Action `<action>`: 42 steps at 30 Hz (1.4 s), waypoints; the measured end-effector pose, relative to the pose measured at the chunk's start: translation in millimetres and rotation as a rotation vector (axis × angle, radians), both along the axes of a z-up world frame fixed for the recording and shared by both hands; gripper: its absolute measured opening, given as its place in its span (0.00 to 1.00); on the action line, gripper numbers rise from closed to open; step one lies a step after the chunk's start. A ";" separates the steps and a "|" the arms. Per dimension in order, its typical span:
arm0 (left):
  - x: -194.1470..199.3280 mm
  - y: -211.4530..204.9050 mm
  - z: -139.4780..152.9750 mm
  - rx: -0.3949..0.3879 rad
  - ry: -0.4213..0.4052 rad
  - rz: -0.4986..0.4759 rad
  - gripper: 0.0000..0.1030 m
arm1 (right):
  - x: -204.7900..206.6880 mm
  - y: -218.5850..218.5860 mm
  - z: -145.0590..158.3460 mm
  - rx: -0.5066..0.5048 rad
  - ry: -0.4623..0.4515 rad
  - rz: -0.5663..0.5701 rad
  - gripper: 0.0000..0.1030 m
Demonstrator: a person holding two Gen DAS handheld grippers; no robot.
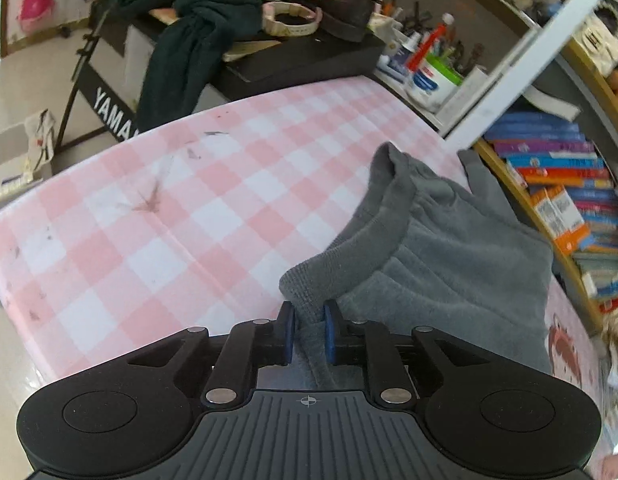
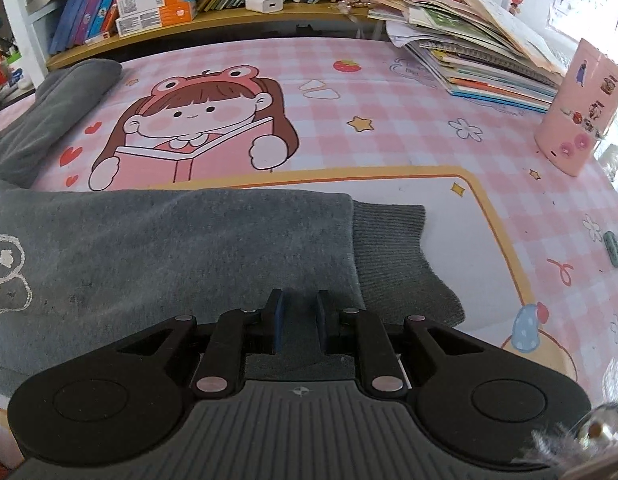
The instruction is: Fold clothes
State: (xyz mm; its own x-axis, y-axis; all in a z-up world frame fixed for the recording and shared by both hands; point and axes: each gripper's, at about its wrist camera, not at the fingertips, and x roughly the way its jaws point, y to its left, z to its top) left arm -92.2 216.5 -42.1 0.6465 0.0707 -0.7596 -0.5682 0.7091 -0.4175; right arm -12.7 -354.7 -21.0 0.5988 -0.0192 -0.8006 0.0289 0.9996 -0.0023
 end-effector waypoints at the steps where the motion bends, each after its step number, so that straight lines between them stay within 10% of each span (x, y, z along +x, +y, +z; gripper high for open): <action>1: -0.6 0.4 4.9 0.017 -0.001 -0.007 0.24 | -0.8 -1.5 1.6 0.000 -0.007 -0.006 0.14; 7: -1.8 1.0 37.2 0.162 -0.094 -0.035 0.25 | -6.9 -26.2 9.7 -0.004 -0.032 -0.102 0.42; 13: 33.6 -18.9 35.1 0.105 -0.138 -0.194 0.24 | -9.8 -51.3 -2.8 0.064 0.024 -0.219 0.52; 18: 58.3 -35.6 18.9 0.056 -0.108 -0.264 0.24 | -16.2 -51.5 -11.6 0.098 0.061 -0.232 0.49; 24: 72.8 -45.4 3.6 0.046 -0.047 -0.301 0.24 | -16.0 -31.5 0.7 0.090 0.039 -0.167 0.11; 28: 73.4 -40.3 -2.8 0.031 -0.022 -0.300 0.24 | -36.8 -16.4 39.0 0.022 -0.108 -0.116 0.11; 33: 75.9 -39.5 -5.1 0.025 -0.018 -0.324 0.24 | -33.0 -31.7 -4.1 -0.003 0.076 -0.188 0.19; 42: 79.9 -25.3 4.2 0.043 -0.045 -0.320 0.24 | -30.7 -8.4 14.2 -0.103 -0.060 -0.189 0.33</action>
